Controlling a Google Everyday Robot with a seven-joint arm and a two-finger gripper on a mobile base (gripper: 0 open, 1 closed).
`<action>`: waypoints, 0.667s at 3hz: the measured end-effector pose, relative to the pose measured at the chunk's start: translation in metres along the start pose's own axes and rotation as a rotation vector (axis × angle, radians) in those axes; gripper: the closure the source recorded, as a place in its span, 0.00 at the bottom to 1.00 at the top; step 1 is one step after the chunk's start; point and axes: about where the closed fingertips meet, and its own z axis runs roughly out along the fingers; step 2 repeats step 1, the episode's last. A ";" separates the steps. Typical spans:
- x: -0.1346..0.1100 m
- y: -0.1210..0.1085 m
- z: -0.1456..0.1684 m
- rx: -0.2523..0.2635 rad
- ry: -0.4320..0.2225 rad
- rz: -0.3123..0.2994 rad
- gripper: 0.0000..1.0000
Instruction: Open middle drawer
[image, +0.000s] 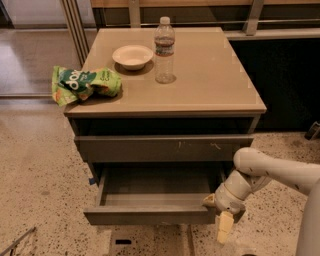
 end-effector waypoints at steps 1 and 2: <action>0.000 0.000 0.000 0.000 0.000 0.000 0.00; 0.000 0.000 0.000 0.000 0.000 0.000 0.00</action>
Offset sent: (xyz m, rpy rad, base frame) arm 0.0000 0.0000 0.0000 0.0000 0.0000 0.0000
